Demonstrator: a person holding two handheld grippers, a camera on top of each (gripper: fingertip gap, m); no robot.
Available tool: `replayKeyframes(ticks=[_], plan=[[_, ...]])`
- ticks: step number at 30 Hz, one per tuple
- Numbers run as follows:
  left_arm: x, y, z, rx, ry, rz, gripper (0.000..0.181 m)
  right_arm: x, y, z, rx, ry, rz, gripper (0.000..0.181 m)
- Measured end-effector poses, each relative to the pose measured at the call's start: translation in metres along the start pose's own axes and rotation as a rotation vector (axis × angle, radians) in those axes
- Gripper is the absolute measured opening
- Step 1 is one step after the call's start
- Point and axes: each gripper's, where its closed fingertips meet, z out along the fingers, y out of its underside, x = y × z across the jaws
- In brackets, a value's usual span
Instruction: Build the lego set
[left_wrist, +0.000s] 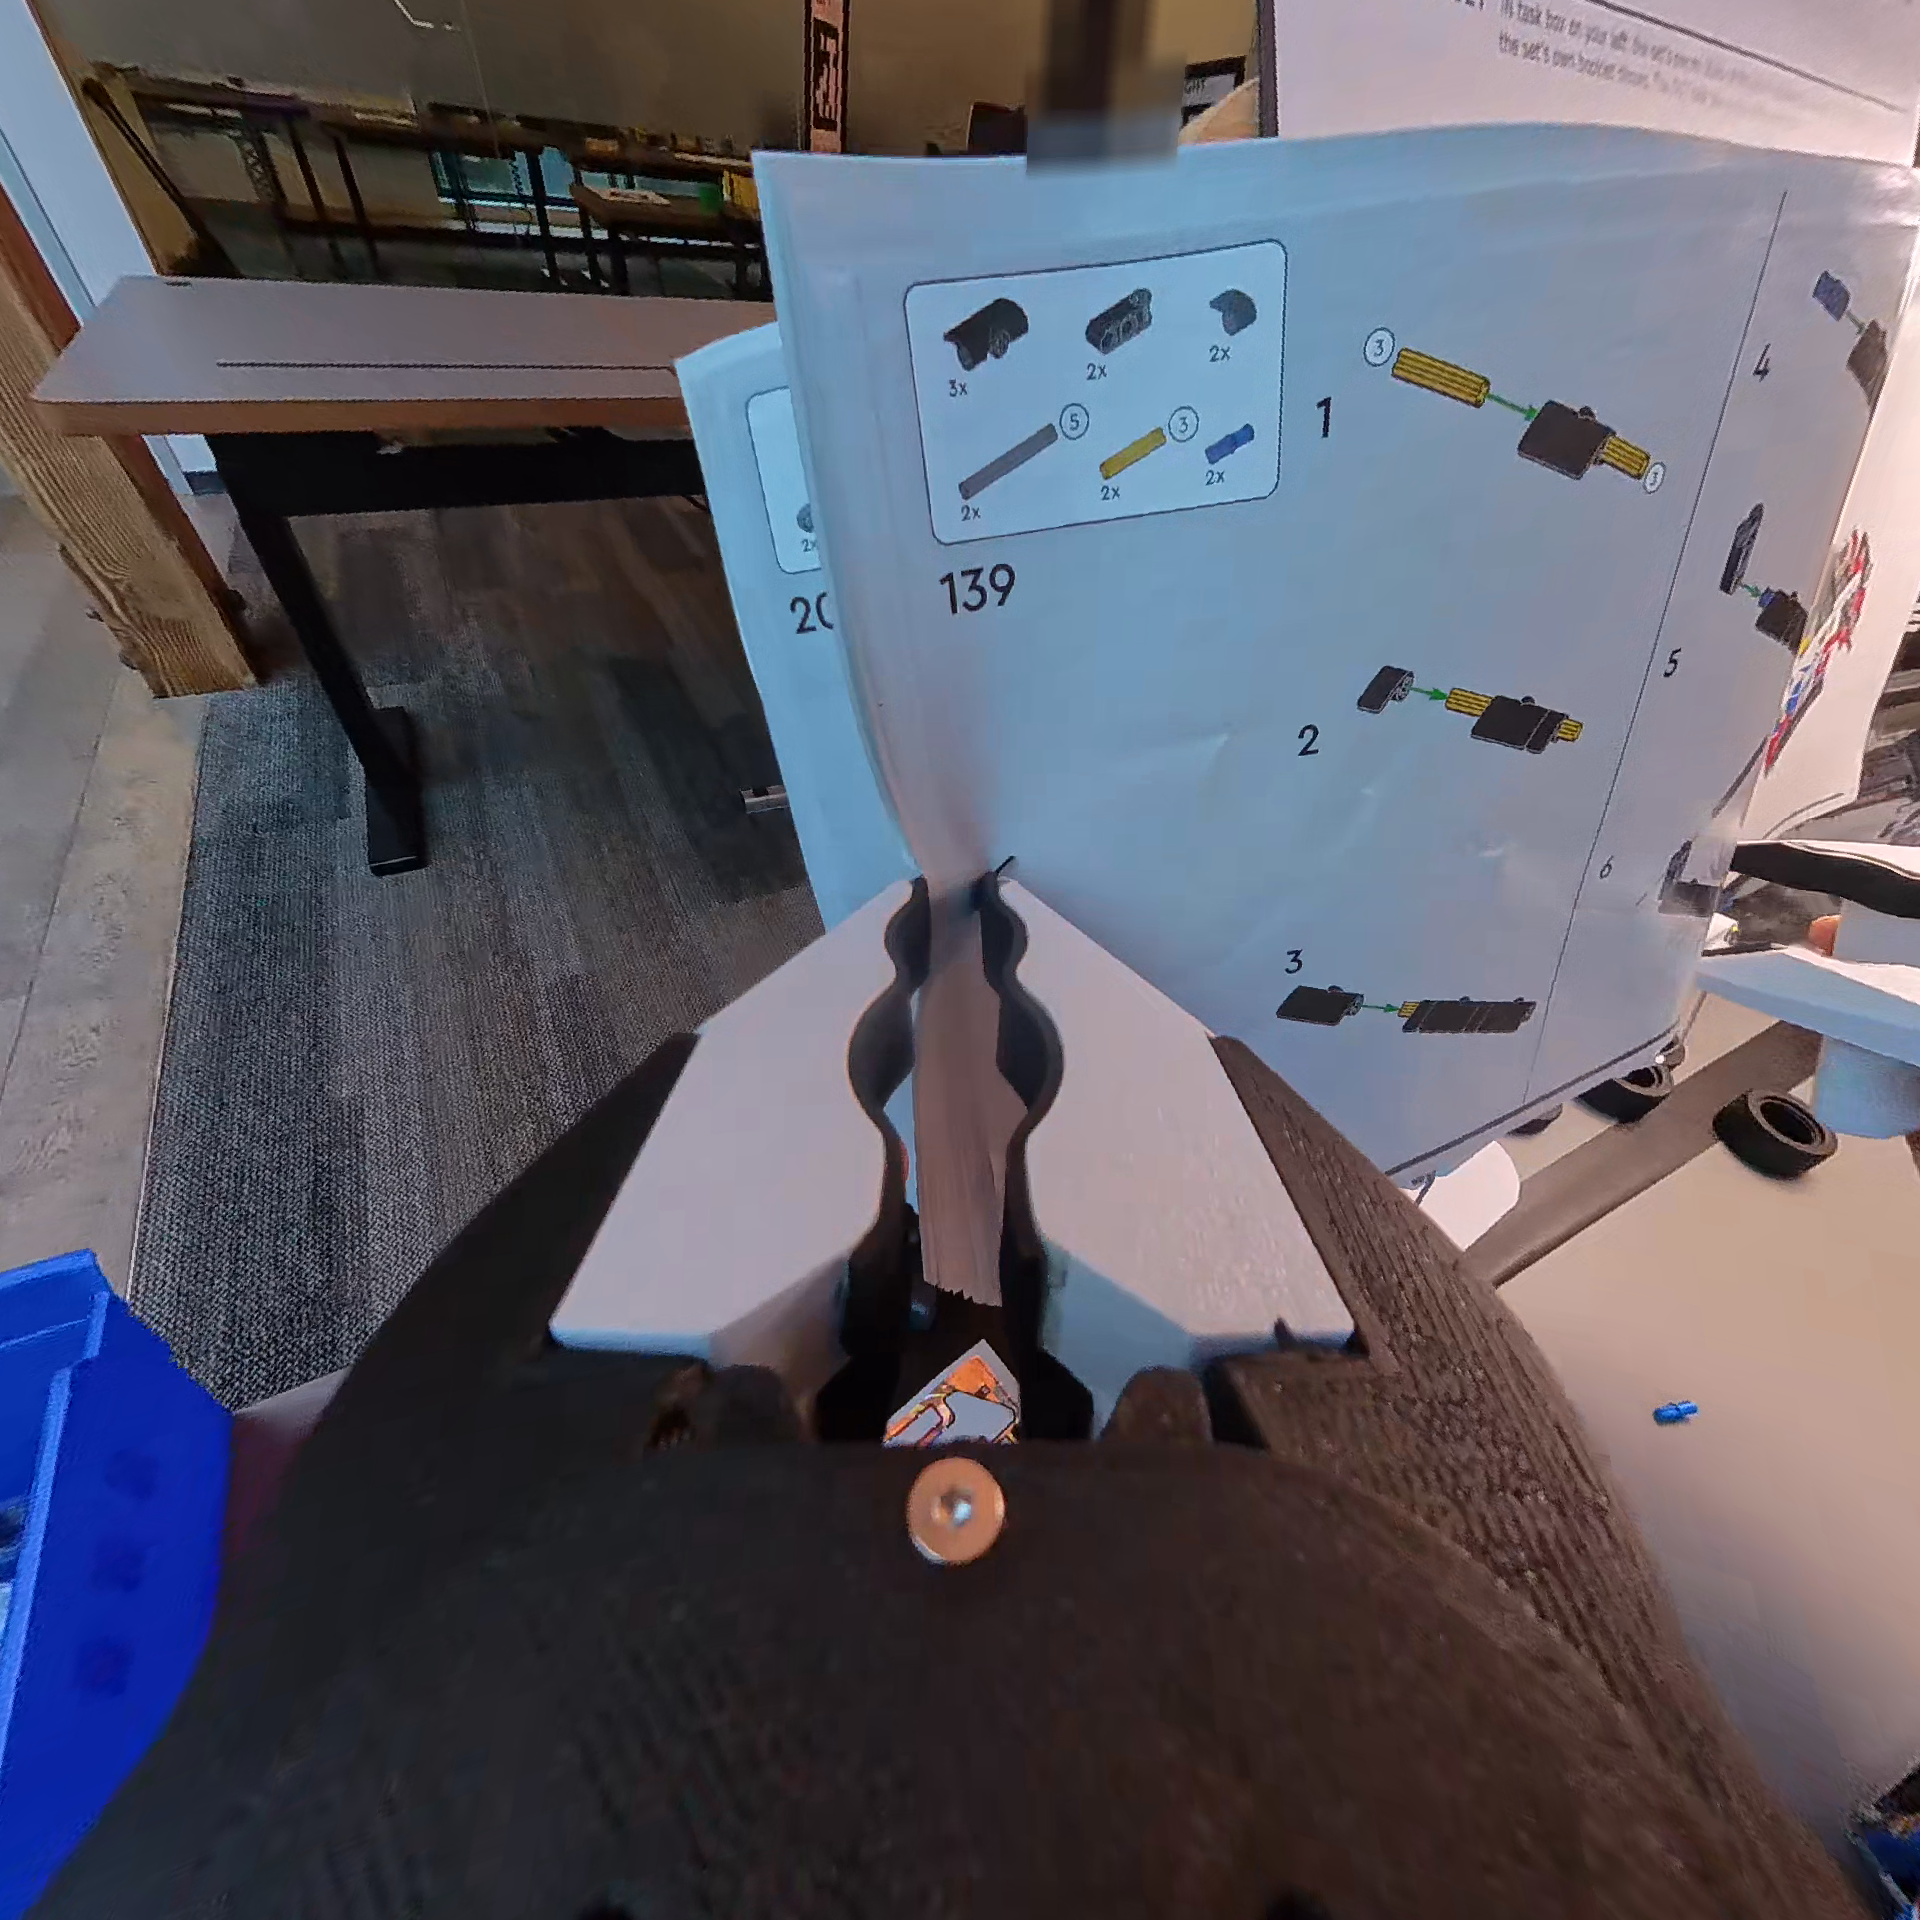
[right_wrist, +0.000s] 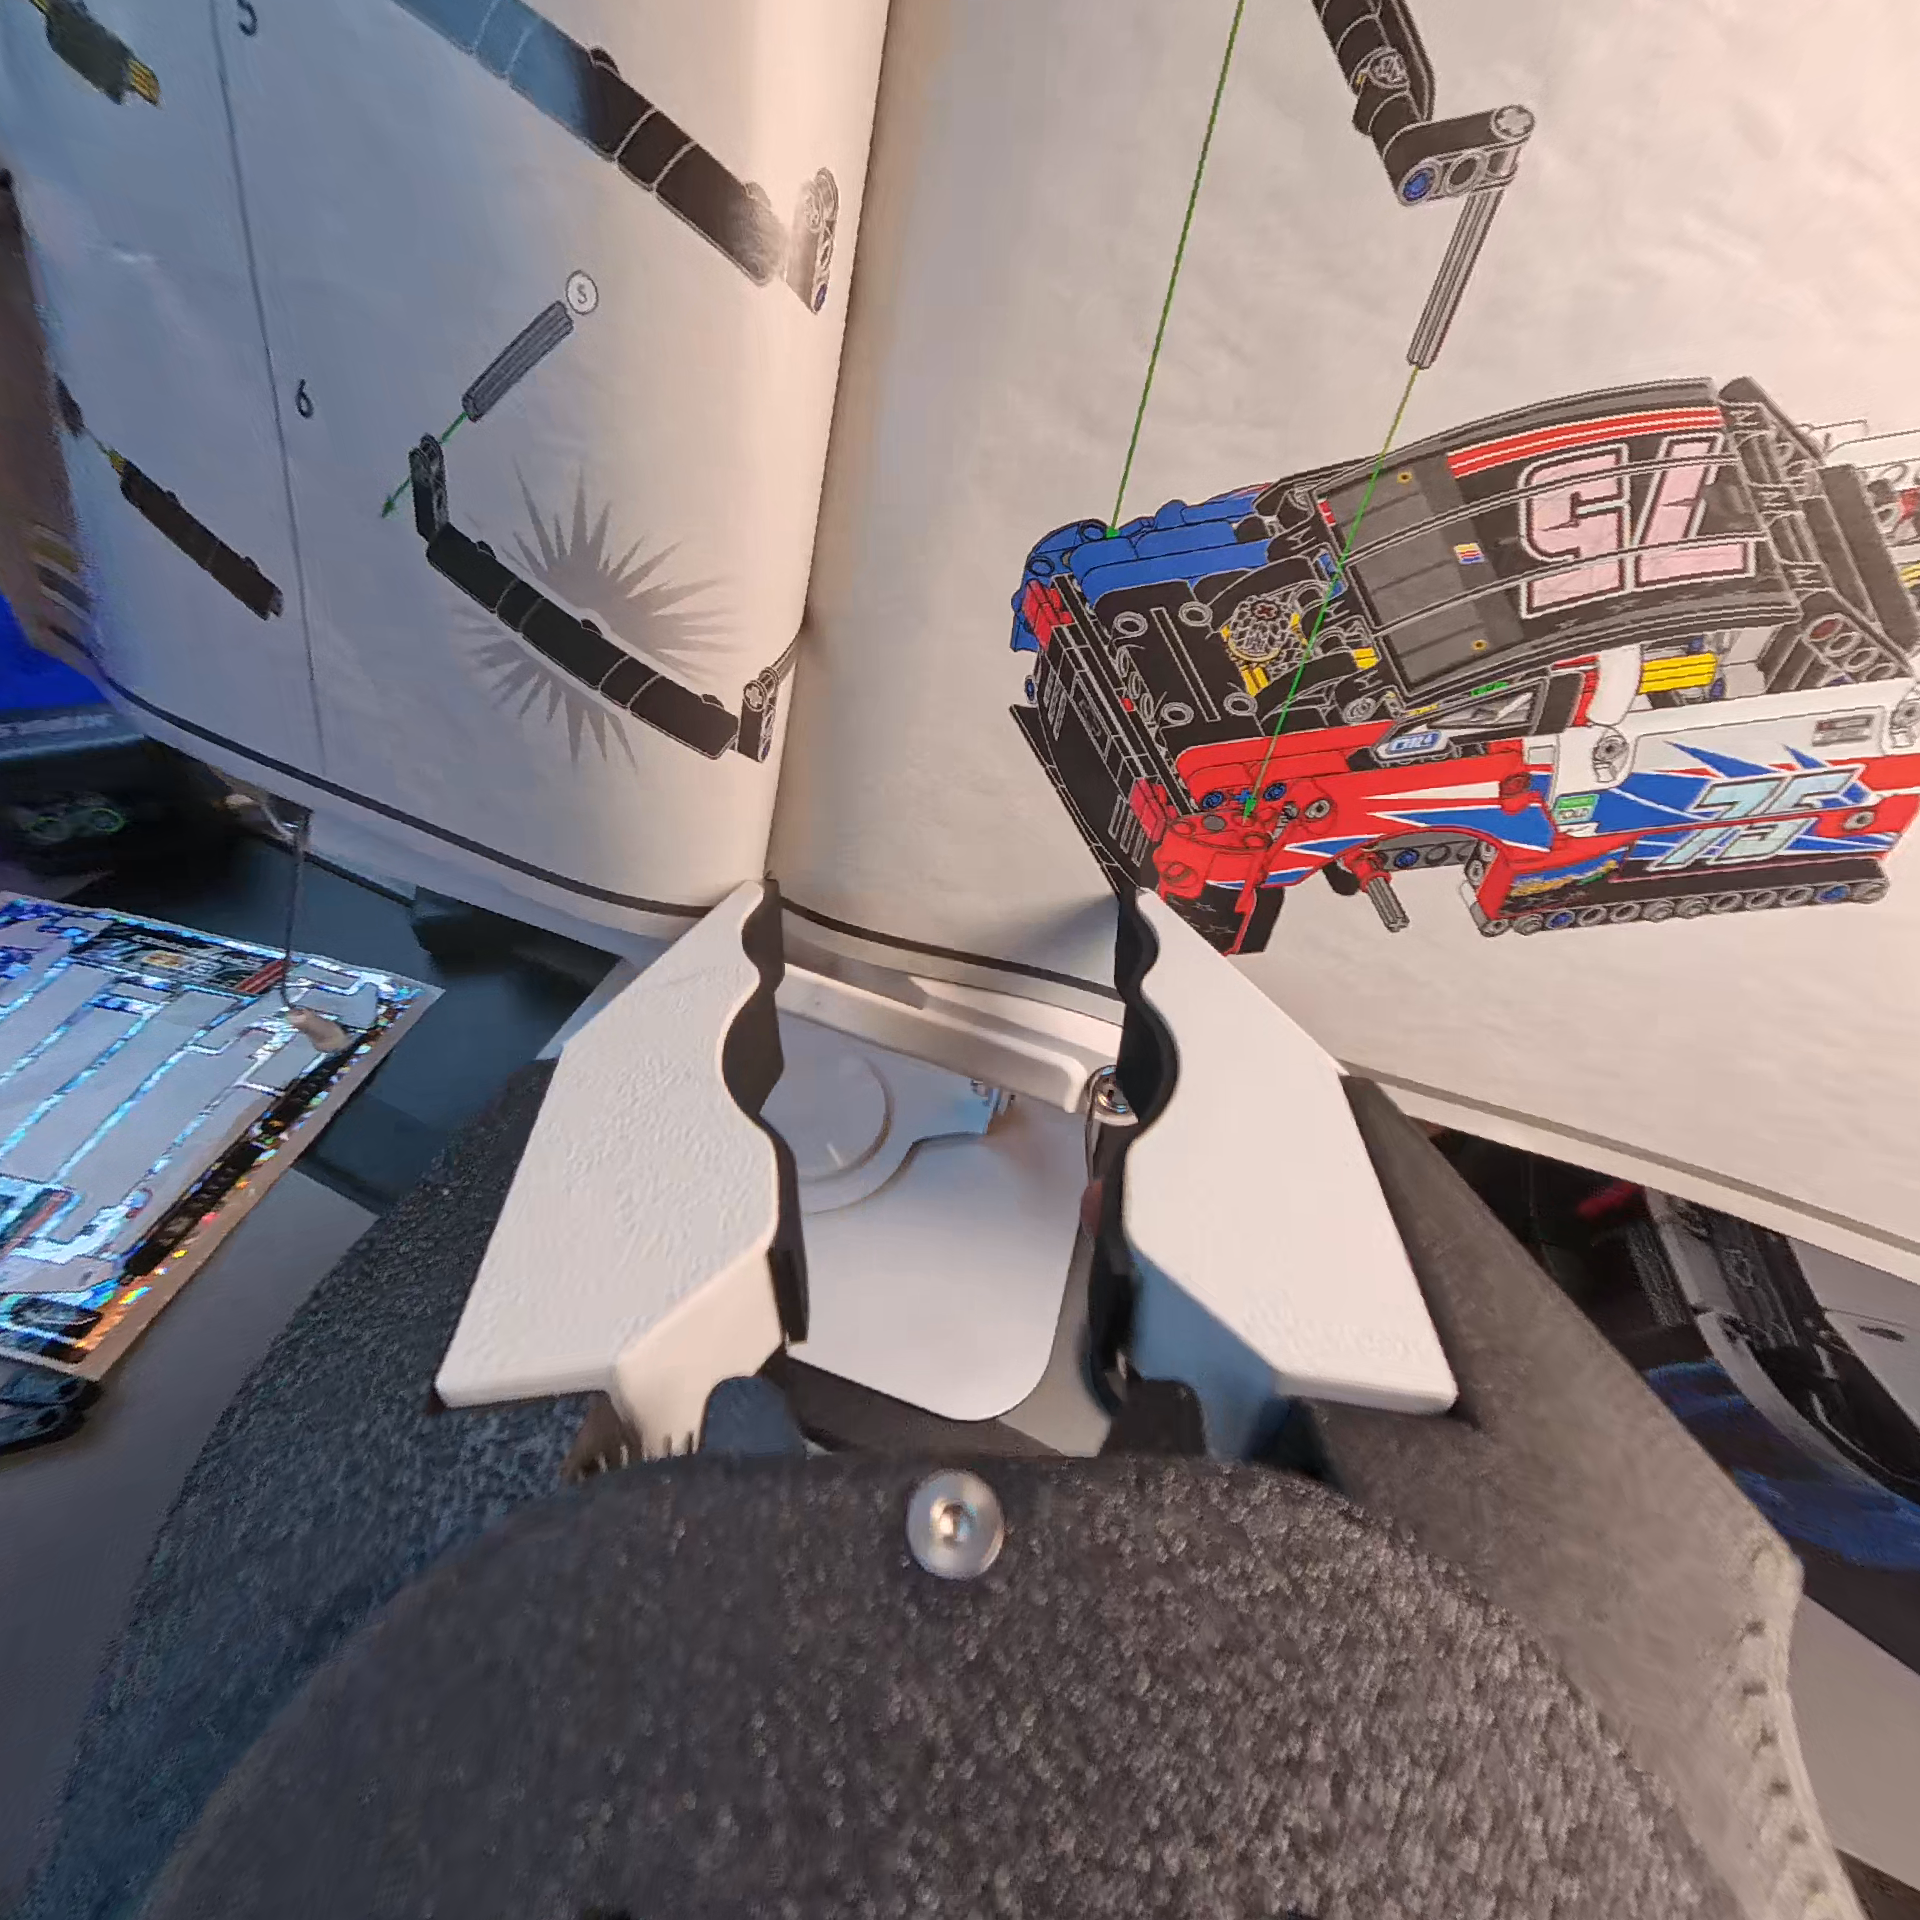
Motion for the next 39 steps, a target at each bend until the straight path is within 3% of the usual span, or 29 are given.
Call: replayKeyframes(ticks=[1, 5, 12, 15, 18, 22, 24, 27, 28, 31, 36, 38, 39], plan=[[-0.001, 0.001, -0.001, 0.009, -0.008, -0.004, 0.007, -0.003, -0.005, -0.003, 0.011, -0.017, 0.008, 0.066], [-0.003, 0.002, 0.0, 0.039, -0.03, -0.017, 0.01, -0.022, -0.031, -0.007, 0.072, -0.019, -0.092, 0.077], [-0.011, 0.006, -0.008, 0.045, -0.157, -0.036, 0.018, -0.013, -0.028, 0.017, 0.012, 0.138, -0.134, 0.097], [-0.003, -0.016, -0.033, 0.163, -0.276, -0.006, 0.035, -0.013, -0.028, 0.017, 0.05, 0.168, -0.128, 0.097], [0.058, -0.043, -0.051, 0.301, -0.221, 0.169, 0.026, -0.011, -0.023, 0.017, 0.069, 0.167, -0.052, 0.099], [0.172, 0.006, -0.016, 0.078, 0.092, 0.353, 0.013, -0.007, -0.019, 0.016, 0.067, 0.178, 0.006, 0.102], [0.192, 0.028, 0.007, 0.008, 0.073, 0.457, 0.006, -0.007, -0.019, 0.016, 0.062, 0.179, 0.016, 0.102], [0.165, 0.054, 0.045, -0.163, -0.149, 0.6, 0.01, -0.007, -0.018, 0.015, 0.051, 0.164, 0.021, 0.102], [0.156, 0.052, 0.051, -0.157, -0.2, 0.636, 0.0, -0.007, -0.017, 0.014, 0.041, 0.155, 0.024, 0.102], [0.155, 0.049, 0.058, -0.114, -0.175, 0.644, 0.0, 0.0, -0.01, 0.013, -0.007, 0.121, 0.019, 0.104], [0.151, 0.039, 0.063, -0.057, -0.171, 0.833, 0.0, 0.007, -0.003, 0.01, -0.064, 0.101, 0.034, 0.107], [0.148, 0.04, 0.064, -0.059, -0.163, 0.784, 0.0, 0.004, -0.009, 0.003, -0.068, 0.128, -0.048, 0.1], [0.147, 0.04, 0.064, -0.051, -0.154, 0.761, 0.0, 0.001, -0.019, -0.002, -0.026, 0.151, -0.13, 0.085]])
